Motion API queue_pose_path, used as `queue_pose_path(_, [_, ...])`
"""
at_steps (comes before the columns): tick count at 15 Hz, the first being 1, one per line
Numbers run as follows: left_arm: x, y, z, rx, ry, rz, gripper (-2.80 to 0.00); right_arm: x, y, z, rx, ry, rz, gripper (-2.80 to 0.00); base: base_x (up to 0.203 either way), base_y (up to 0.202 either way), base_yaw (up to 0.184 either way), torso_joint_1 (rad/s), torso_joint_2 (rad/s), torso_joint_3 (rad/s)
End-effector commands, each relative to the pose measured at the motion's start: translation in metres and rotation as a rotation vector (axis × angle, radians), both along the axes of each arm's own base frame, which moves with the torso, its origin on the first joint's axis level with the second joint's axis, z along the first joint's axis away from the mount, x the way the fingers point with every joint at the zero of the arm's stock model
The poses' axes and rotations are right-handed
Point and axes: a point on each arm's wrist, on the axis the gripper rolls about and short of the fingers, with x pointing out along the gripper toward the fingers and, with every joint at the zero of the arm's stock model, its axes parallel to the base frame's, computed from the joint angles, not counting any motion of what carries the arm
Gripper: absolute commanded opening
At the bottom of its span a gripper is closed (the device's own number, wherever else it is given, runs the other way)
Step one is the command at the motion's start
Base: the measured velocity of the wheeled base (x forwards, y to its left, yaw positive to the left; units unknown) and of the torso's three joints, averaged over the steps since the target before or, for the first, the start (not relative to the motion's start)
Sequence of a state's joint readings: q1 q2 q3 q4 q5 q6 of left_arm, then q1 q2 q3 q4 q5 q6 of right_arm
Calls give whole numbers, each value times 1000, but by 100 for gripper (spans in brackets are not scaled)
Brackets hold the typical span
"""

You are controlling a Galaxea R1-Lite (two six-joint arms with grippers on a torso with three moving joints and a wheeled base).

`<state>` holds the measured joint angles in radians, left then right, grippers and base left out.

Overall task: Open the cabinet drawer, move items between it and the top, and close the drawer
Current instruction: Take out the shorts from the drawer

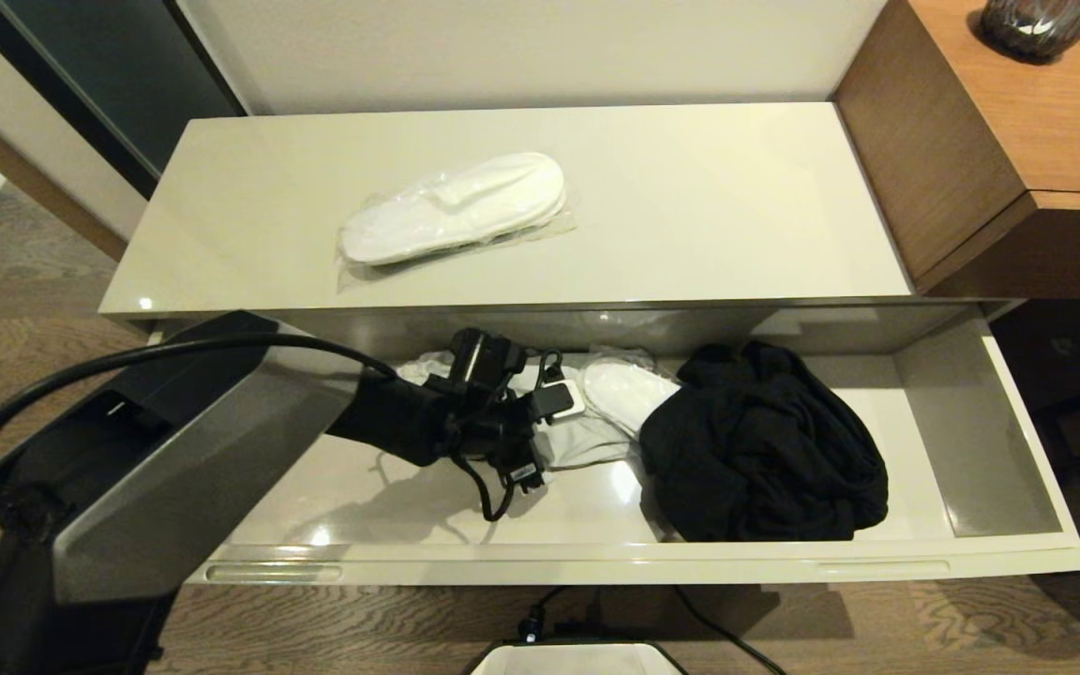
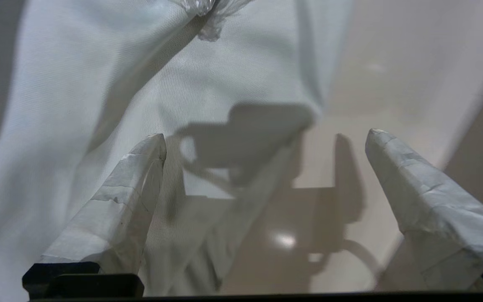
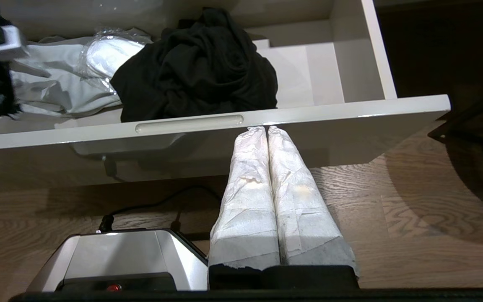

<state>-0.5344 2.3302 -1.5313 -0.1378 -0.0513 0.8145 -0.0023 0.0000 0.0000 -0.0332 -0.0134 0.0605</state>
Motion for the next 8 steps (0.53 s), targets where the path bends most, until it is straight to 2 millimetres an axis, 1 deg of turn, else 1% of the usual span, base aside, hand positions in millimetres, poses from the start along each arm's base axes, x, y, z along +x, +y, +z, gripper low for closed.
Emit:
queue_pose_path(1, [7,-10,-27,40,7,18,0,0,0,0,1,1,0,-280,0,0,0,0,0,0])
queue_pose_path(2, [8,-15,-36,64,9,30,0,0,0,0,1,1,0,-280,0,0,0,0,0,0])
queue_pose_path(3, [4,-22,-36,92,8,31,0,0,0,0,-1,1,0,-280,0,0,0,0,0,0])
queue_pose_path(6, [4,-22,-35,95,7,31,0,0,0,0,1,1,0,-280,0,0,0,0,0,0])
queue_pose_path(8, [7,-24,-32,122,-23,82,0,0,0,0,1,1,0,-280,0,0,0,0,0,0])
